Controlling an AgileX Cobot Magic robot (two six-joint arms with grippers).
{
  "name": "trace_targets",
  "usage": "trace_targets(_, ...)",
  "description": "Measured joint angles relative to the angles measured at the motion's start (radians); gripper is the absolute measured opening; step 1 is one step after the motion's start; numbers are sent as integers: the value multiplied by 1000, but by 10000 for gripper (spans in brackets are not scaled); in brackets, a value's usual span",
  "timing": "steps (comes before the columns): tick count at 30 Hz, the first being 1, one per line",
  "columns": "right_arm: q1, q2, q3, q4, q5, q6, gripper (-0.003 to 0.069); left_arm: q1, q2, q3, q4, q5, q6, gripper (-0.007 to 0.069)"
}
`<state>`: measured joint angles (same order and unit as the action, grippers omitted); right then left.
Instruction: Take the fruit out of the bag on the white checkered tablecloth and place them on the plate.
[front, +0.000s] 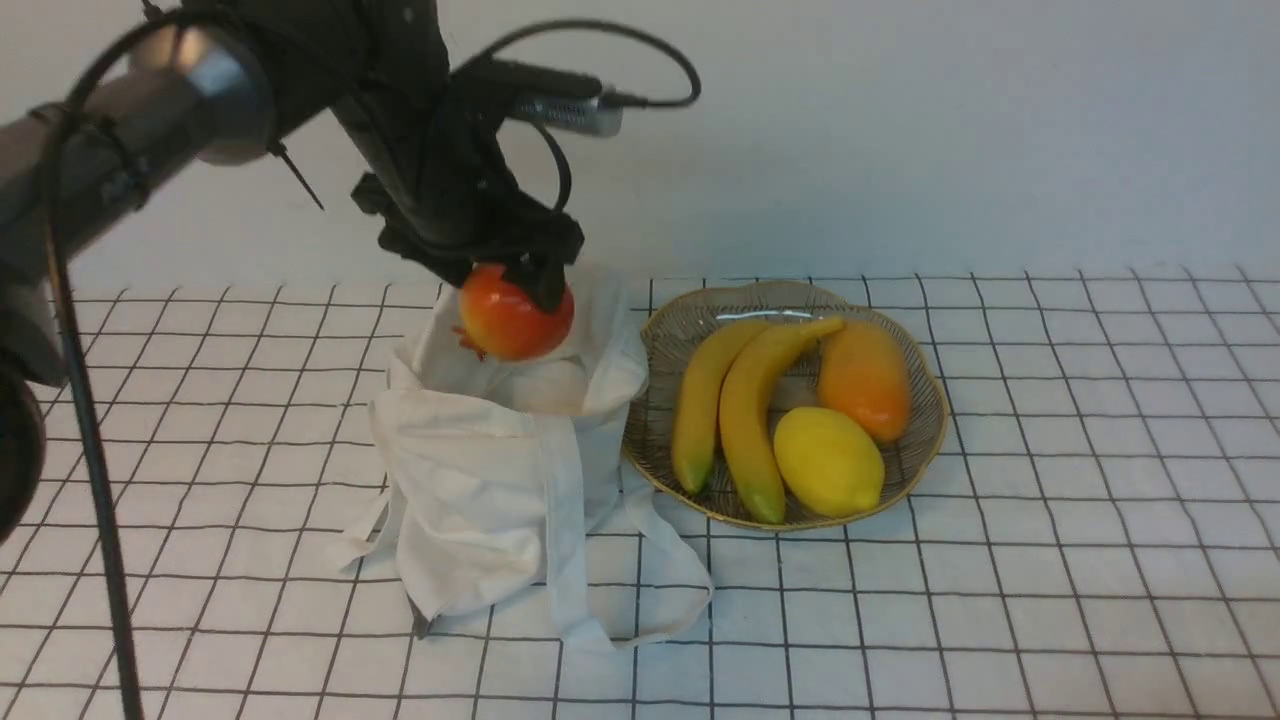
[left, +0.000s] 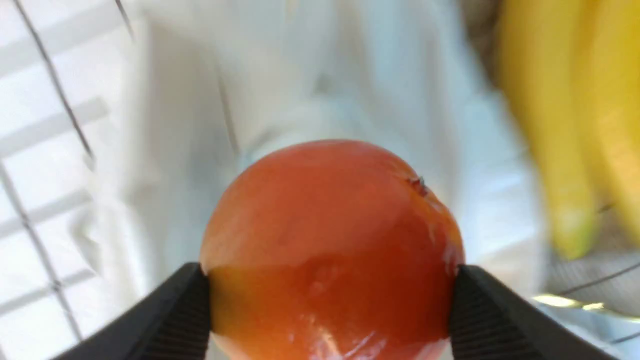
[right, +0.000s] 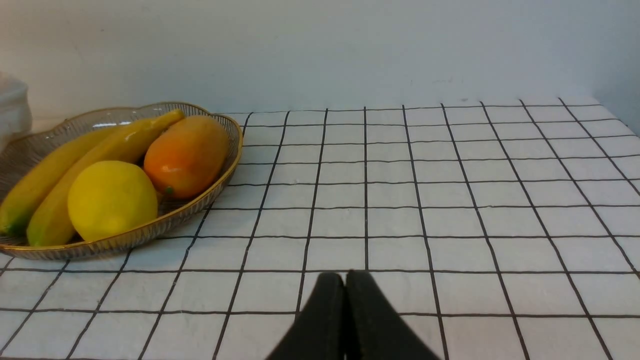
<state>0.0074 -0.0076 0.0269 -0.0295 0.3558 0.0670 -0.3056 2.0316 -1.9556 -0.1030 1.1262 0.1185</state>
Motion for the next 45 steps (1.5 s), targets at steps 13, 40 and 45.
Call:
trace_targets(13,0,0,0,0,0,0,-15,-125,82,-38,-302,-59,86,548)
trace_targets(40,0,0,0,0,0,0,-15,-185,146,-77,-297,-142,160,666)
trace_targets(45,0,0,0,0,0,0,-15,-185,60,-225,-225,49,136,391)
